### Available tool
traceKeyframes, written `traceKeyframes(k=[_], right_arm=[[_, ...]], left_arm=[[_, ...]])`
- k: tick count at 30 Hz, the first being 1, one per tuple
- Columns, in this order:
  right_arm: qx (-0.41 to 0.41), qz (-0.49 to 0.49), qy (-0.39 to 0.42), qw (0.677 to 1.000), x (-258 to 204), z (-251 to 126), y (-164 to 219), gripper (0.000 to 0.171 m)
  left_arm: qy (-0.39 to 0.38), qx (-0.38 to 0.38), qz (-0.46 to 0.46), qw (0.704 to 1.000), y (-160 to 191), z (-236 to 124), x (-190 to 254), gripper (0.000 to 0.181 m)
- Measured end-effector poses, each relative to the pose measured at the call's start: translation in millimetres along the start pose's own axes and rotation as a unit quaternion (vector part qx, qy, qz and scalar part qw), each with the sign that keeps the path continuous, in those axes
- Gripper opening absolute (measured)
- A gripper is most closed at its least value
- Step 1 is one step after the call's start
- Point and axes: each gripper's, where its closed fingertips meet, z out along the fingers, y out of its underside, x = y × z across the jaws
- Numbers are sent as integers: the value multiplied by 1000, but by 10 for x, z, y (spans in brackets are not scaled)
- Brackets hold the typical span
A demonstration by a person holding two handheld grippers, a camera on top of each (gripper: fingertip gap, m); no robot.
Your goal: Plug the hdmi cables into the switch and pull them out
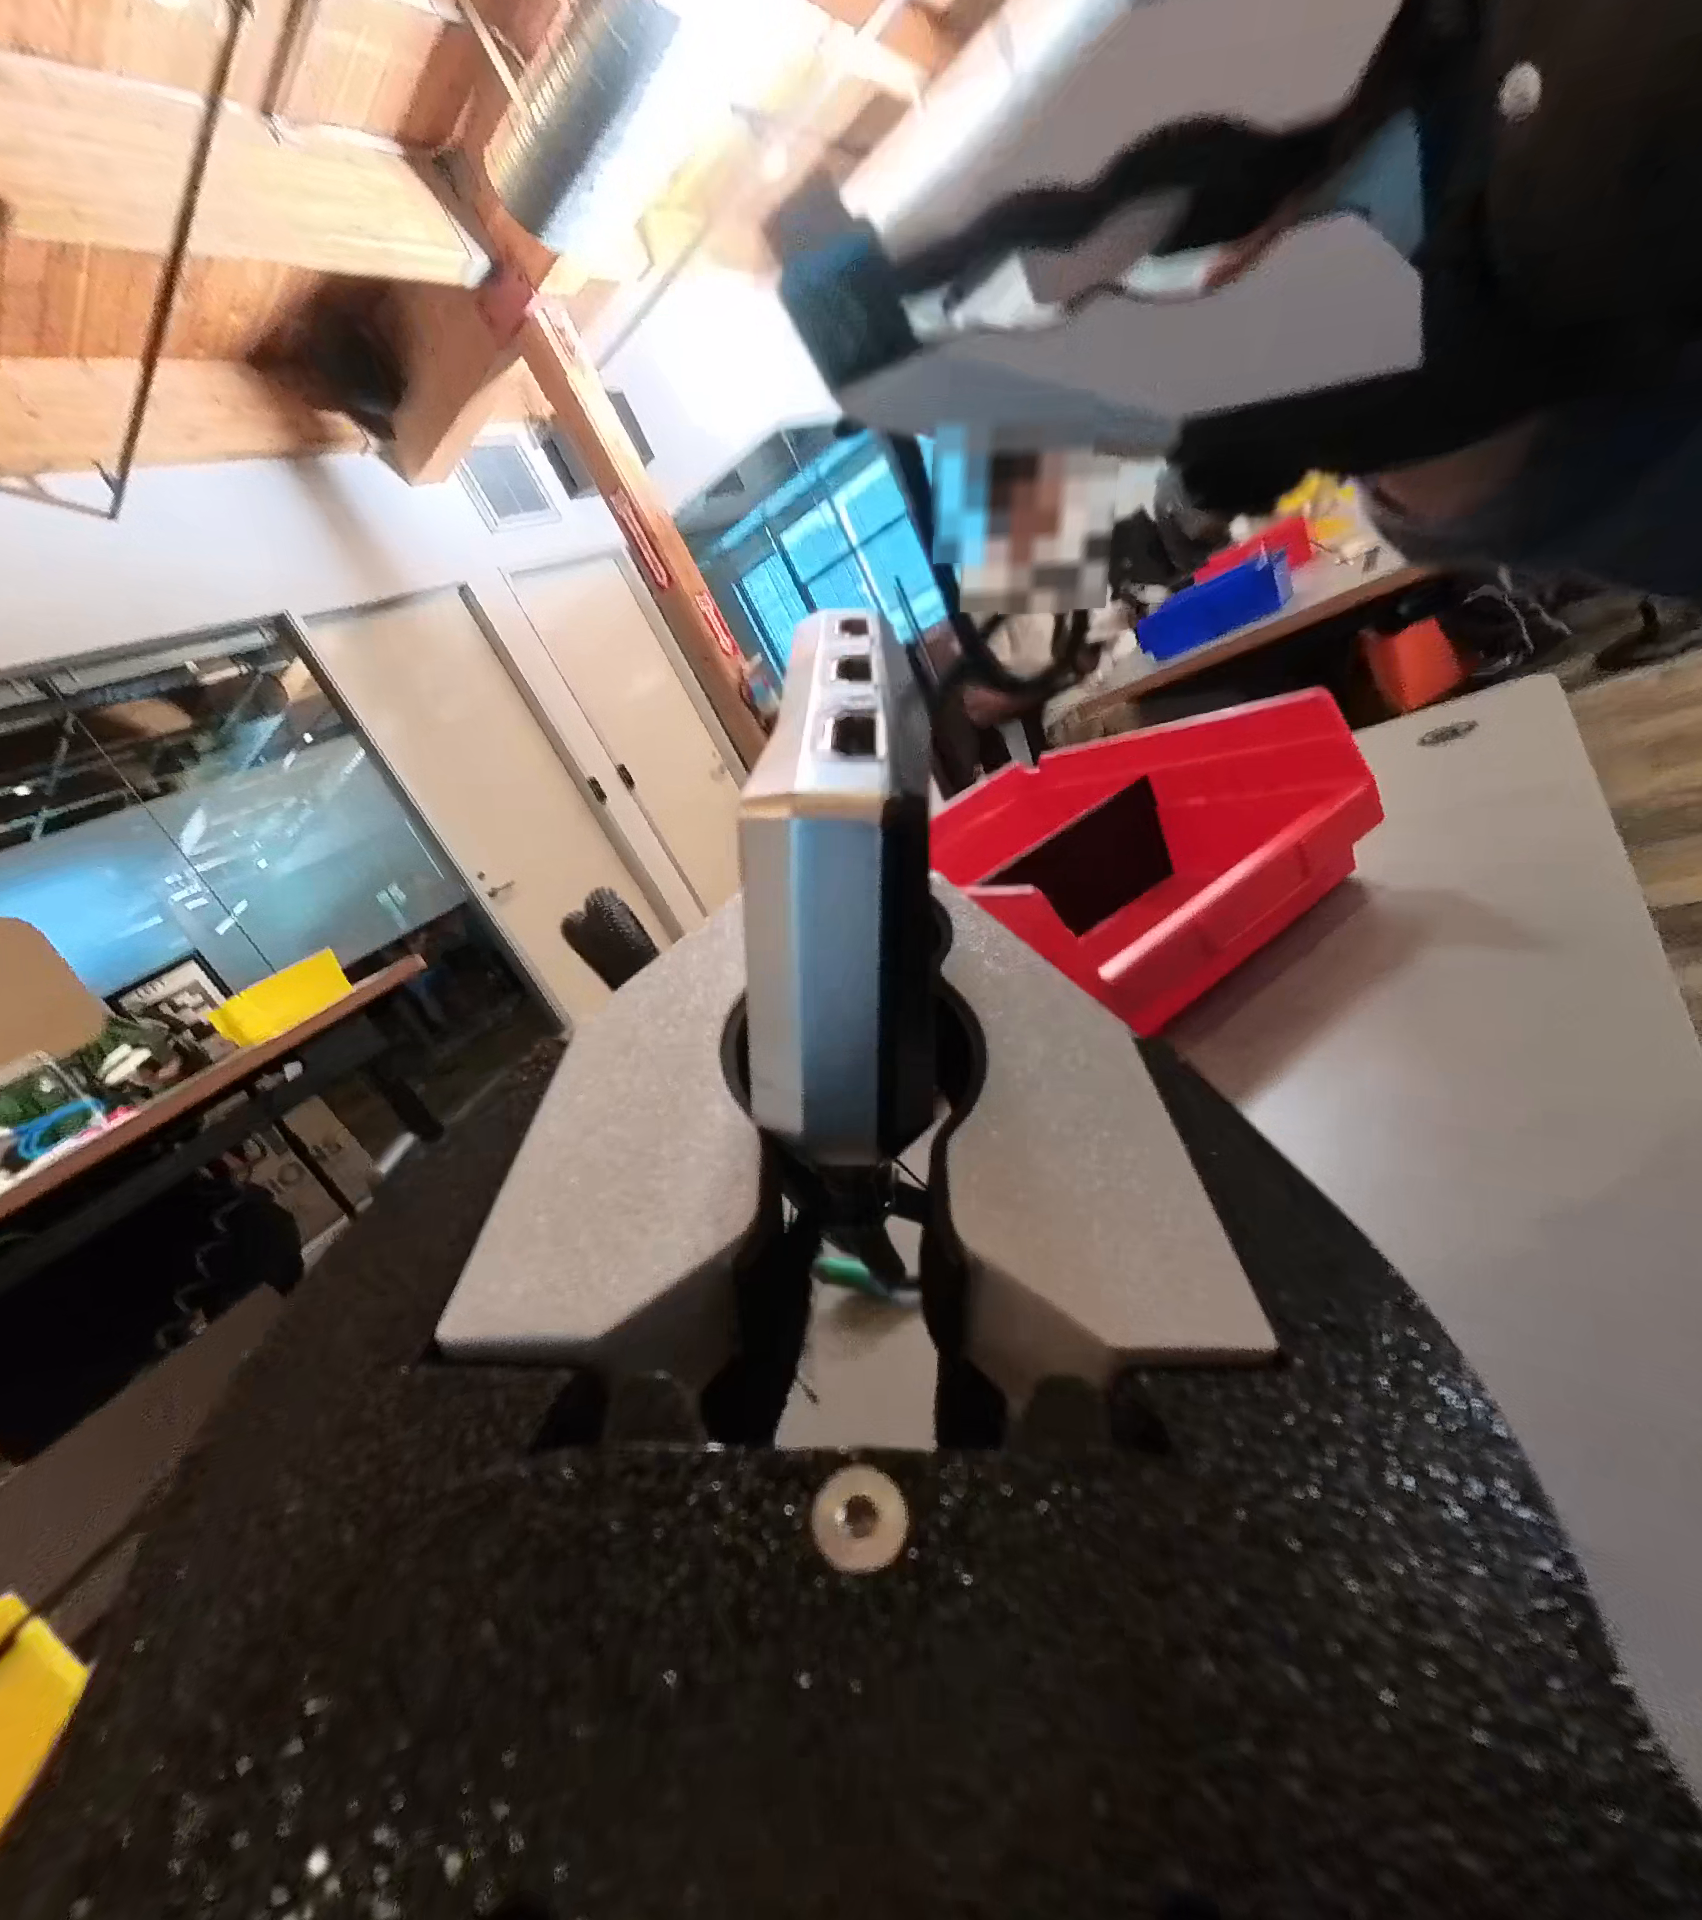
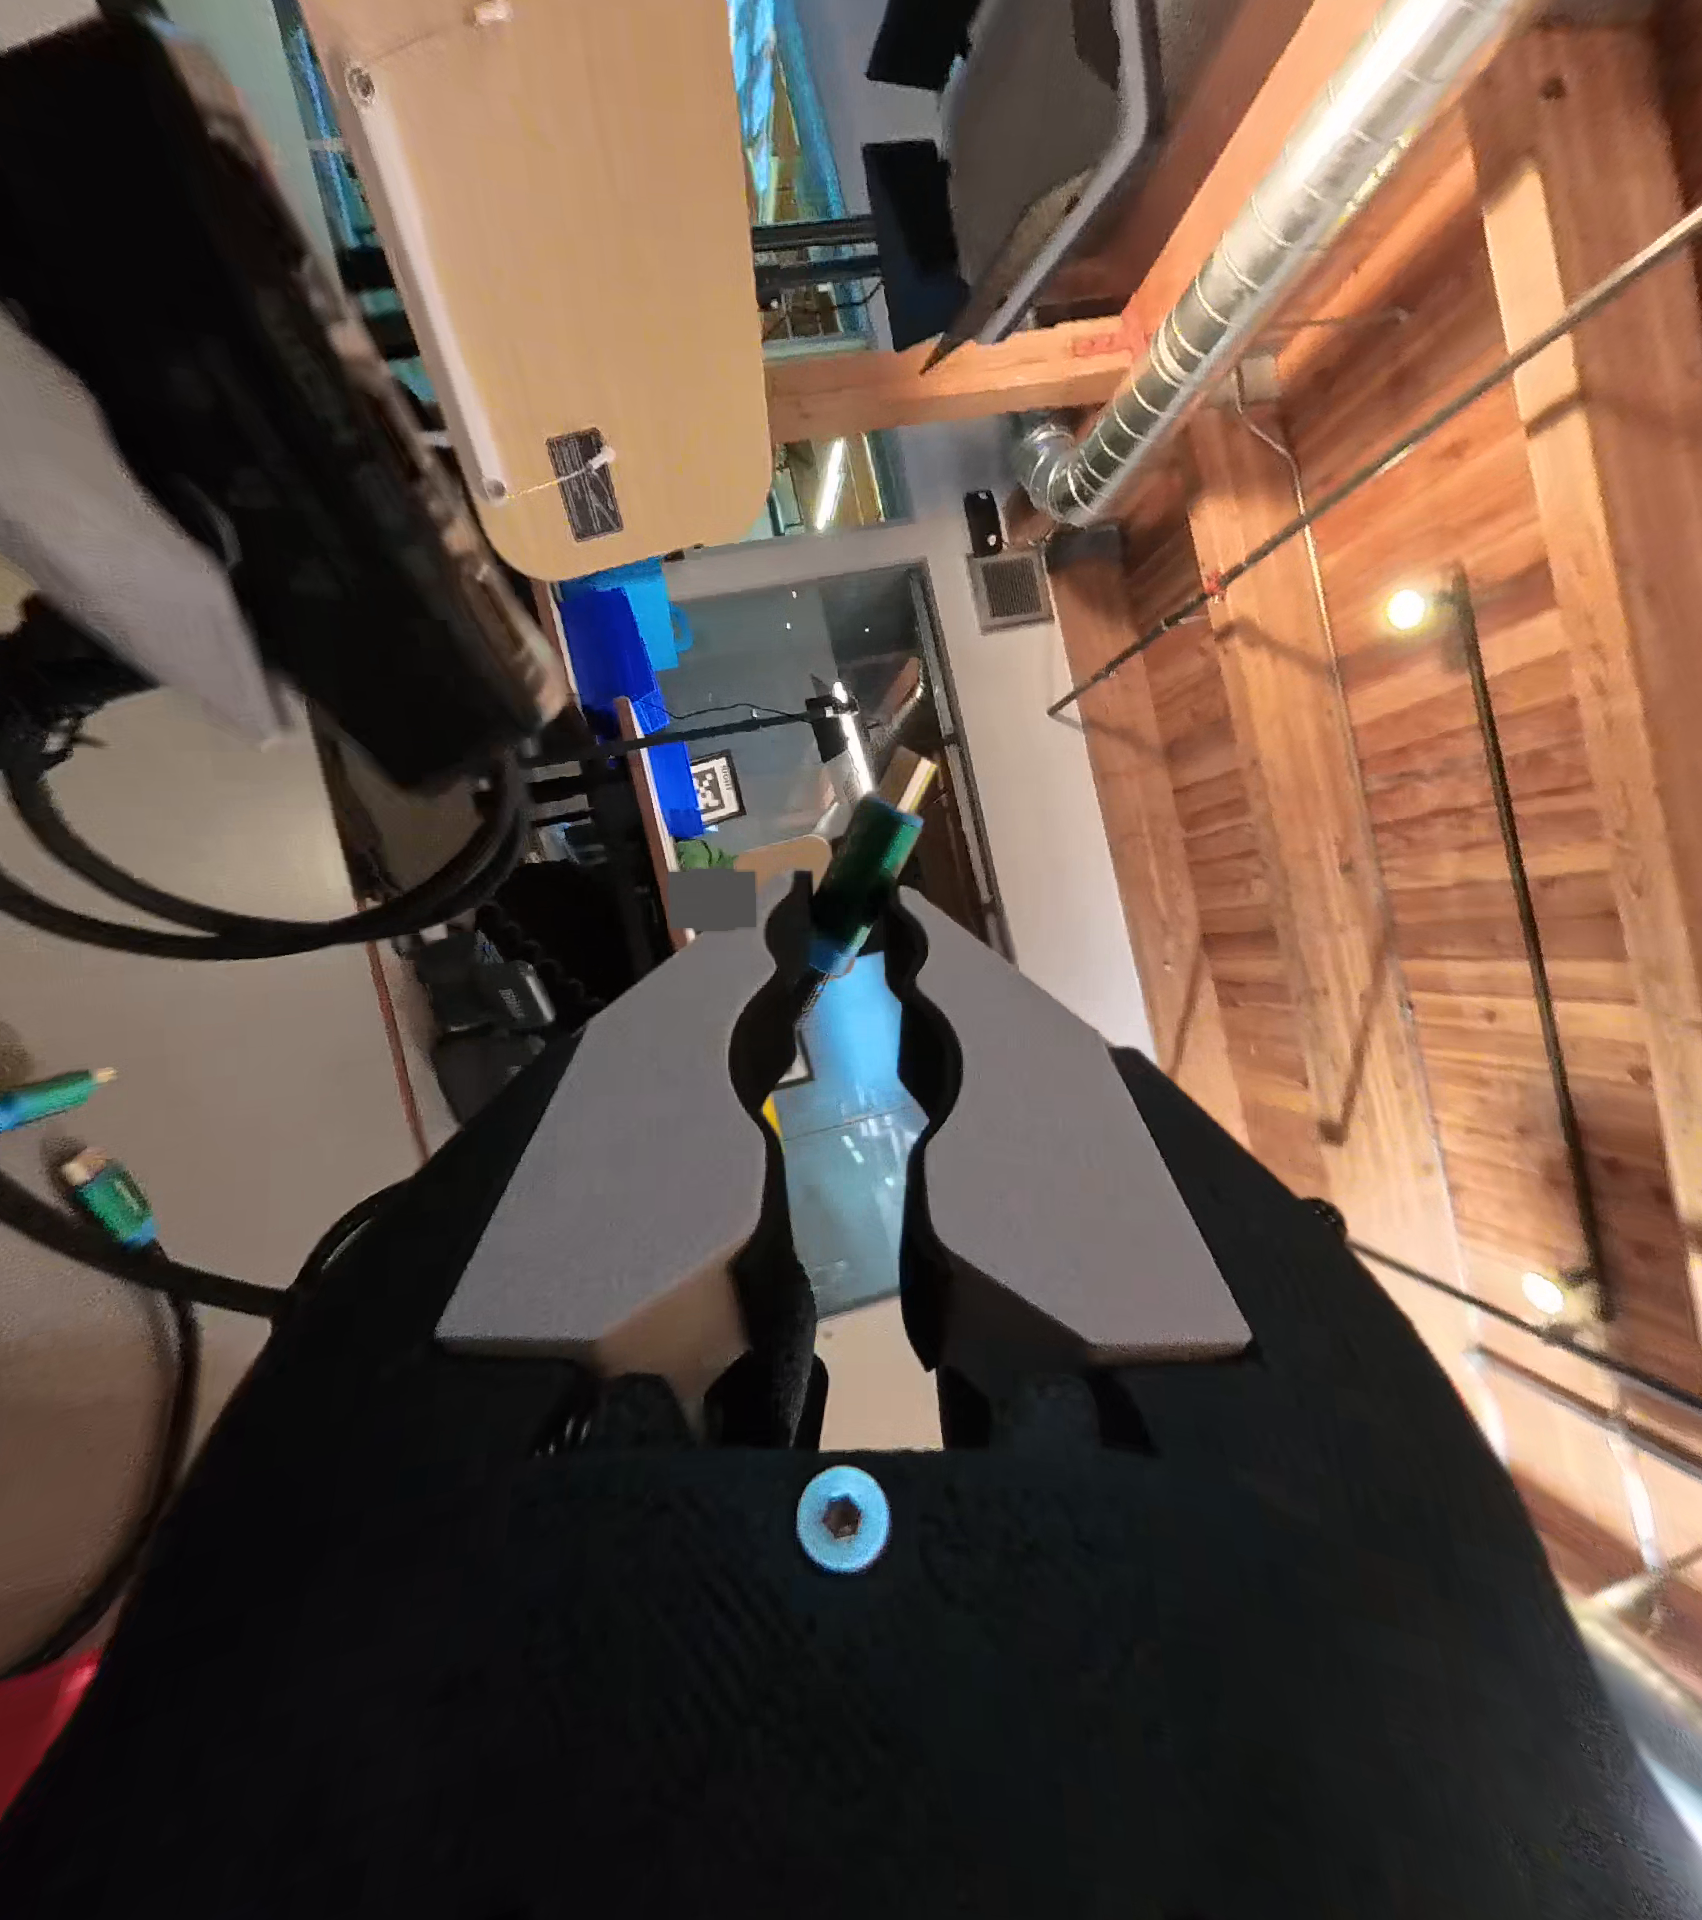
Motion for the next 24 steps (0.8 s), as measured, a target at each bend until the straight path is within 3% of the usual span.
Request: traceKeyframes(k=[3,7,18,24], right_arm=[[-9,34,-7,999,-32,-118,45,12],[-14,9,-6,1000,-116,-227,33,13],[-11,5,-37,999,-254,-256,-85,13],[-34,-96,-42,994,-311,-202,-106,12]], left_arm=[[-16,19,7,1000,-124,-65,-141,19],[-21,0,14,1000,-96,-66,-248,20],[0,-47,88,995,-72,-15,-167,20],[28,-81,60,995,4,25,-85,20]])
